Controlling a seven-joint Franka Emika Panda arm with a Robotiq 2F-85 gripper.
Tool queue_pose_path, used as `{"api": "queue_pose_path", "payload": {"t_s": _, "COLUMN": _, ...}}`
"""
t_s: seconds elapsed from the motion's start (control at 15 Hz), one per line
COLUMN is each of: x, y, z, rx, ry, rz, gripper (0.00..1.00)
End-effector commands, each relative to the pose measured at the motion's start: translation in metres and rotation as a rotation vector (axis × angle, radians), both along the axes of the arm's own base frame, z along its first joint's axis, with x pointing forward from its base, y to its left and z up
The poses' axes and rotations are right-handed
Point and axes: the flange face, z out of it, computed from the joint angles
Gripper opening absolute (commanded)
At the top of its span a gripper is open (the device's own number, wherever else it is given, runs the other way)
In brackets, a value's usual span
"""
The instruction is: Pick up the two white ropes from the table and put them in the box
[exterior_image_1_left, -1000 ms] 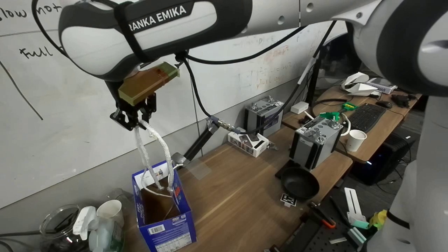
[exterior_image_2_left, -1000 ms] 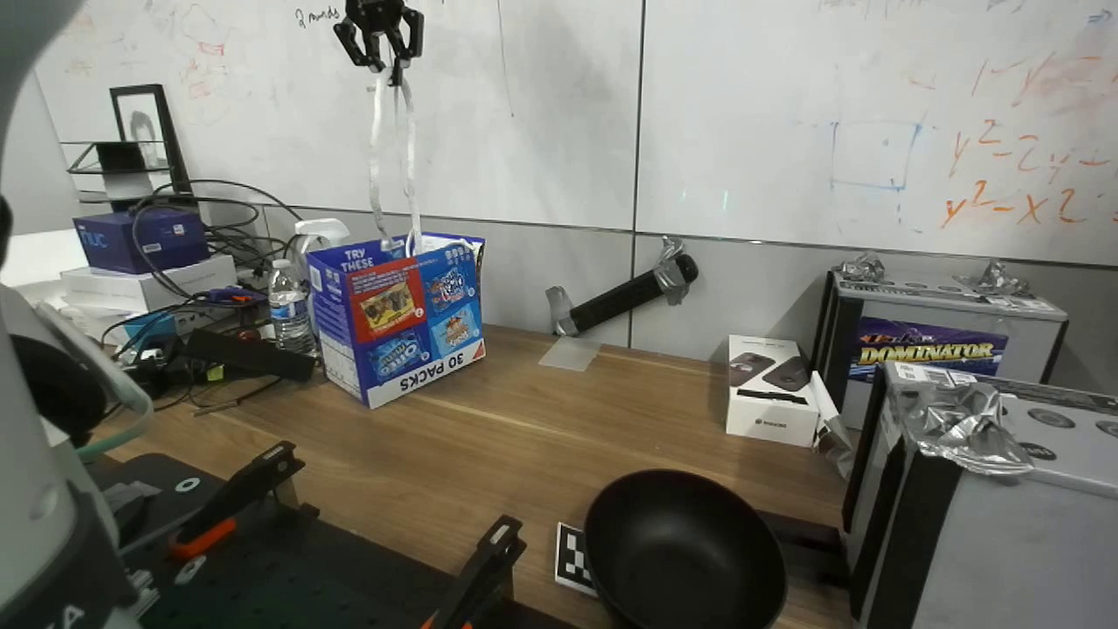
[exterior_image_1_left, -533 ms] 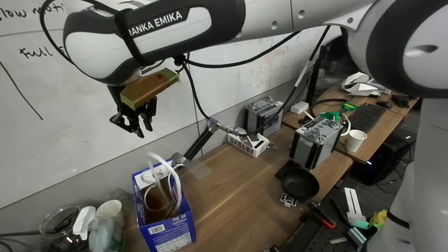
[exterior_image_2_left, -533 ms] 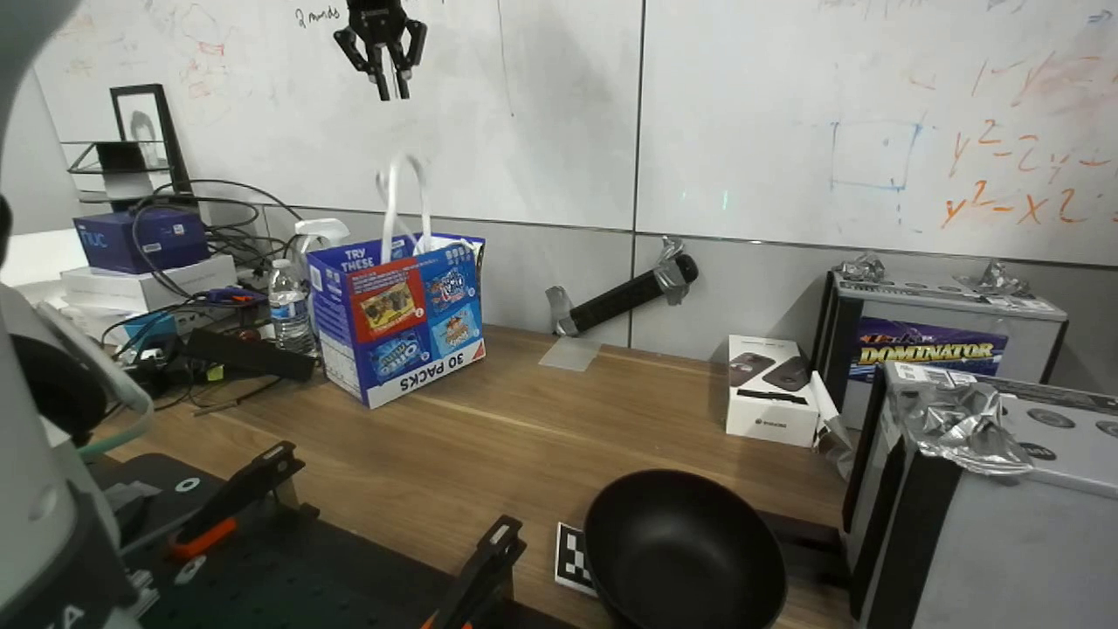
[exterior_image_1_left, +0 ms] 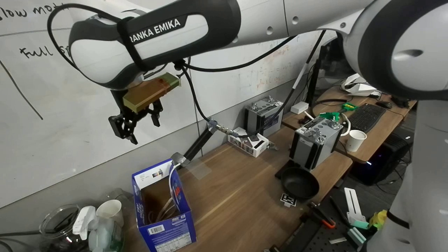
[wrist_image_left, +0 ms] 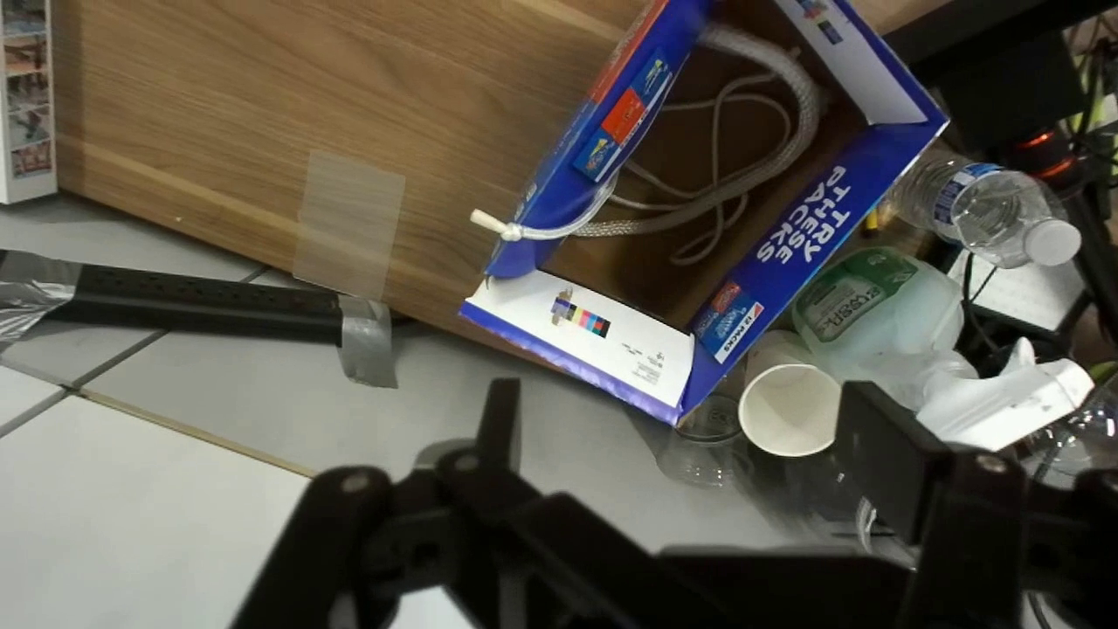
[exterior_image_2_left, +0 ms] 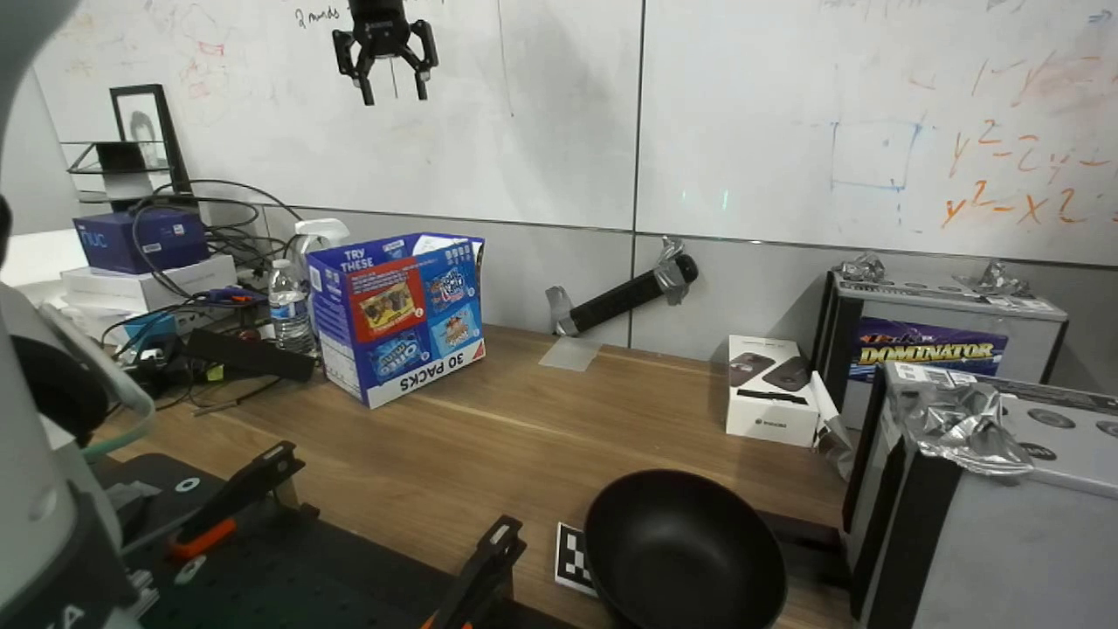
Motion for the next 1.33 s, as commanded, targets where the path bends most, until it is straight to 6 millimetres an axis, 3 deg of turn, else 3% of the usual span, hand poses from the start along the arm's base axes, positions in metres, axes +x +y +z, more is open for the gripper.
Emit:
{"api": "queue_pose_path", "payload": {"t_s": 0.0, "x": 0.003, "y": -0.008, "z": -0.005, "rx": -0.005, "ry": 0.001, "rz": -0.017, "gripper": 1.0}}
{"api": "queue_pose_path", "payload": {"t_s": 0.27, "x": 0.006, "y": -0.024, "z": -0.029, "rx": -0.018, "ry": 0.033, "rz": -0.051, "gripper": 1.0}}
{"api": "queue_pose_path", "payload": {"t_s": 0.4, "x": 0.008, "y": -0.027, "z": -0.056, "rx": -0.024, "ry": 0.058, "rz": -0.056, "gripper": 1.0}}
{"api": "queue_pose_path", "payload": {"t_s": 0.47, "x": 0.01, "y": -0.037, "z": -0.056, "rx": -0.009, "ry": 0.066, "rz": -0.061, "gripper": 1.0}}
{"api": "queue_pose_path", "payload": {"t_s": 0.6, "x": 0.012, "y": -0.042, "z": -0.083, "rx": 0.008, "ry": 0.078, "rz": -0.07, "gripper": 1.0}}
{"api": "queue_pose_path", "payload": {"t_s": 0.67, "x": 0.012, "y": -0.051, "z": -0.086, "rx": 0.022, "ry": 0.075, "rz": -0.076, "gripper": 1.0}}
{"api": "queue_pose_path", "payload": {"t_s": 0.8, "x": 0.013, "y": -0.062, "z": -0.113, "rx": 0.007, "ry": 0.077, "rz": -0.113, "gripper": 1.0}}
{"api": "queue_pose_path", "payload": {"t_s": 1.27, "x": 0.01, "y": -0.105, "z": -0.18, "rx": -0.001, "ry": 0.106, "rz": -0.182, "gripper": 1.0}}
